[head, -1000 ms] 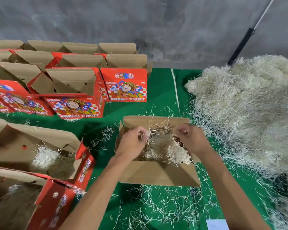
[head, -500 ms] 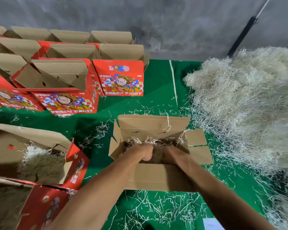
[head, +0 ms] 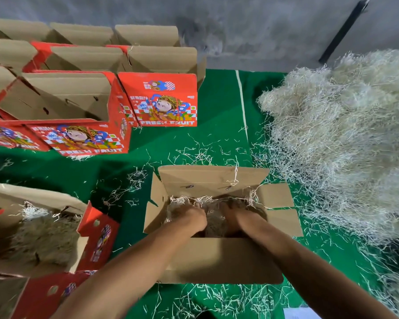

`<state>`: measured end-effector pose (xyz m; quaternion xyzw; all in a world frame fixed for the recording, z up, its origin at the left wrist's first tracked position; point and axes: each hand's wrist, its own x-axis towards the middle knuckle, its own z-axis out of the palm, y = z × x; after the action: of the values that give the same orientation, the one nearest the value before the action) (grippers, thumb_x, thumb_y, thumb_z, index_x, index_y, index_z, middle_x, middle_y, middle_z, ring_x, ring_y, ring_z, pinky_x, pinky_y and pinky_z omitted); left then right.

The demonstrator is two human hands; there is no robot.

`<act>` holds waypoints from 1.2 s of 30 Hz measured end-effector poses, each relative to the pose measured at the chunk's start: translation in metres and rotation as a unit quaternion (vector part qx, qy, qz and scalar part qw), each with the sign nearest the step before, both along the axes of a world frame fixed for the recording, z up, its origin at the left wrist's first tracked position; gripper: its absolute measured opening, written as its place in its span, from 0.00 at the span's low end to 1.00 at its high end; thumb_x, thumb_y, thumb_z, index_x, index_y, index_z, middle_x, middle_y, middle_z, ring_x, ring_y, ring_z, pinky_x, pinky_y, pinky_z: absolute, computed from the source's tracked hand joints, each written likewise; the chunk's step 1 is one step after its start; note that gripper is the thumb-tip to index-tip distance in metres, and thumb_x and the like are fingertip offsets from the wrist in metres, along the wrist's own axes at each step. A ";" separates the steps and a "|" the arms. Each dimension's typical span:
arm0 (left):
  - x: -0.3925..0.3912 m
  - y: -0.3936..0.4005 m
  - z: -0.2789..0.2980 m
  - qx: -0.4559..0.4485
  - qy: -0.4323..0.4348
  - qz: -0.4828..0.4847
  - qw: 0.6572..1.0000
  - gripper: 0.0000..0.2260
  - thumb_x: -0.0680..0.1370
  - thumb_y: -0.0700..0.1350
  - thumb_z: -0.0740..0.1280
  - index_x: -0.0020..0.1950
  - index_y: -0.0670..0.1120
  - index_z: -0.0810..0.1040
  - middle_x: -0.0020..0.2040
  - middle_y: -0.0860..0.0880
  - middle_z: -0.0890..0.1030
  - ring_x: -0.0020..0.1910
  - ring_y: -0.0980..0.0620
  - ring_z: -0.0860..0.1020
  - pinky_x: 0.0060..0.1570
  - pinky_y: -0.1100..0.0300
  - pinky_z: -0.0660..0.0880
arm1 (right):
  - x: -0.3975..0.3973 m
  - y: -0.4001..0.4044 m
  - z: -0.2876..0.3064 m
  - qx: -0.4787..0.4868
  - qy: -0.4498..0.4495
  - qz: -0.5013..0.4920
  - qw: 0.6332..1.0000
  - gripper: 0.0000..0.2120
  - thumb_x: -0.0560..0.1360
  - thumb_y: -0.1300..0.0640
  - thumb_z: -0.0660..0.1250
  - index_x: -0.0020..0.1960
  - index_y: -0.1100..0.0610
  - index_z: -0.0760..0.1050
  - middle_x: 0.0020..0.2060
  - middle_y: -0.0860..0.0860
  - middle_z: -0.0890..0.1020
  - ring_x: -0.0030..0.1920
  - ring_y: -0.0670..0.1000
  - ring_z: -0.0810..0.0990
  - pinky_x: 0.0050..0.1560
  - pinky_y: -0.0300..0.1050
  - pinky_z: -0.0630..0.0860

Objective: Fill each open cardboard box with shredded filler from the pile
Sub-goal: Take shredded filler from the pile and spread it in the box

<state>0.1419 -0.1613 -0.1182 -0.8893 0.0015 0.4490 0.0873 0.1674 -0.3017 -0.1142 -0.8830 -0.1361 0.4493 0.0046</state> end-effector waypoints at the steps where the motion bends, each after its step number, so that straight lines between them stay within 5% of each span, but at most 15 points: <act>1: -0.001 0.000 0.001 -0.033 -0.021 -0.016 0.999 0.30 0.79 0.34 0.57 0.80 0.40 0.50 0.78 0.37 0.57 0.70 0.37 0.69 0.65 0.45 0.72 | 0.000 0.000 0.002 -0.011 0.009 0.000 1.000 0.48 0.73 0.45 0.73 0.81 0.51 0.46 0.80 0.57 0.53 0.79 0.60 0.56 0.76 0.56 0.57; 4: -0.003 0.007 0.003 -0.120 -0.136 -0.027 0.983 0.24 0.76 0.32 0.63 0.72 0.42 0.71 0.77 0.43 0.63 0.74 0.41 0.65 0.72 0.46 0.63 | 0.001 0.000 0.005 -0.021 -0.045 0.050 0.998 0.31 0.77 0.57 0.69 0.77 0.56 0.63 0.72 0.58 0.71 0.70 0.59 0.72 0.66 0.49 0.69; 6: -0.002 0.015 0.004 -0.117 -0.185 -0.018 0.976 0.15 0.75 0.34 0.65 0.60 0.43 0.79 0.62 0.47 0.77 0.60 0.46 0.76 0.61 0.50 0.72 | 0.008 0.006 0.008 -0.001 -0.132 0.069 0.989 0.19 0.76 0.65 0.66 0.66 0.58 0.73 0.63 0.58 0.78 0.63 0.59 0.78 0.61 0.50 0.74; 8: 0.000 0.022 0.007 -0.072 -0.167 -0.009 0.983 0.12 0.77 0.36 0.64 0.57 0.44 0.81 0.52 0.47 0.81 0.51 0.48 0.79 0.54 0.53 0.75 | 0.012 0.016 0.009 0.017 -0.170 0.086 0.981 0.14 0.76 0.65 0.65 0.62 0.58 0.75 0.60 0.58 0.80 0.61 0.59 0.79 0.61 0.53 0.75; 11: 0.001 0.033 0.002 -0.044 -0.095 0.013 0.994 0.15 0.82 0.43 0.60 0.68 0.44 0.76 0.67 0.44 0.76 0.67 0.43 0.73 0.66 0.48 0.69 | 0.003 0.029 -0.005 0.042 -0.108 0.117 0.986 0.14 0.78 0.56 0.67 0.61 0.59 0.77 0.58 0.58 0.81 0.59 0.59 0.80 0.57 0.51 0.76; 14: 0.000 0.036 0.000 -0.080 -0.052 0.012 0.995 0.15 0.83 0.41 0.57 0.68 0.41 0.74 0.67 0.42 0.75 0.65 0.43 0.74 0.66 0.50 0.70 | -0.001 0.028 -0.021 0.047 -0.054 0.094 0.993 0.21 0.75 0.51 0.70 0.64 0.60 0.75 0.61 0.59 0.80 0.59 0.59 0.80 0.55 0.48 0.76; 17: 0.000 0.035 0.002 -0.081 -0.045 0.024 0.995 0.16 0.83 0.38 0.55 0.71 0.40 0.70 0.68 0.40 0.74 0.66 0.43 0.74 0.65 0.51 0.72 | 0.003 0.021 -0.025 0.000 -0.005 0.044 0.999 0.46 0.71 0.46 0.76 0.80 0.51 0.53 0.71 0.61 0.71 0.67 0.62 0.74 0.63 0.52 0.73; 19: -0.001 0.034 0.000 -0.073 -0.054 0.026 0.996 0.17 0.83 0.36 0.56 0.72 0.40 0.68 0.68 0.40 0.73 0.65 0.42 0.74 0.64 0.50 0.73 | 0.003 0.019 -0.021 -0.008 0.018 -0.003 1.000 0.52 0.69 0.43 0.77 0.81 0.44 0.46 0.74 0.60 0.67 0.69 0.64 0.71 0.64 0.54 0.72; 21: -0.002 0.029 0.005 -0.060 -0.073 0.022 0.995 0.16 0.80 0.35 0.60 0.69 0.41 0.72 0.66 0.41 0.76 0.63 0.42 0.76 0.61 0.47 0.74 | -0.004 0.020 -0.017 -0.012 0.003 -0.001 1.000 0.47 0.71 0.46 0.75 0.81 0.48 0.50 0.73 0.59 0.69 0.68 0.62 0.73 0.62 0.54 0.73; 25: -0.001 0.022 0.010 -0.075 -0.082 0.029 0.993 0.14 0.76 0.38 0.63 0.60 0.43 0.78 0.59 0.43 0.81 0.55 0.43 0.79 0.56 0.48 0.76 | 0.000 0.017 -0.006 -0.093 -0.152 0.075 0.981 0.21 0.78 0.63 0.64 0.70 0.56 0.72 0.65 0.56 0.78 0.63 0.57 0.78 0.60 0.51 0.76; 29: -0.011 0.029 0.006 -0.031 0.049 0.042 0.997 0.22 0.83 0.39 0.54 0.78 0.37 0.59 0.77 0.37 0.62 0.72 0.39 0.67 0.69 0.49 0.67 | -0.004 0.006 -0.003 -0.098 -0.014 0.021 0.995 0.24 0.81 0.51 0.63 0.74 0.60 0.67 0.69 0.59 0.72 0.69 0.60 0.72 0.68 0.52 0.71; 32: -0.011 0.032 0.016 -0.019 0.068 0.027 0.997 0.21 0.84 0.41 0.52 0.78 0.38 0.59 0.78 0.39 0.61 0.74 0.40 0.64 0.72 0.49 0.63 | -0.008 0.004 0.000 -0.048 0.004 0.014 0.999 0.30 0.76 0.42 0.67 0.73 0.56 0.69 0.70 0.57 0.72 0.69 0.59 0.72 0.71 0.52 0.68; 36: -0.012 0.027 0.040 -0.046 0.069 0.007 0.997 0.22 0.82 0.42 0.56 0.75 0.38 0.65 0.75 0.39 0.66 0.70 0.39 0.70 0.69 0.47 0.69 | -0.012 -0.003 0.019 0.002 -0.061 -0.063 0.996 0.14 0.79 0.57 0.64 0.63 0.60 0.78 0.61 0.59 0.81 0.55 0.59 0.81 0.41 0.40 0.72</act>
<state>0.1300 -0.1340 -0.0785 -0.8592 0.0217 0.5094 0.0426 0.1555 -0.3050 -0.0954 -0.9156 -0.0810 0.3931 0.0258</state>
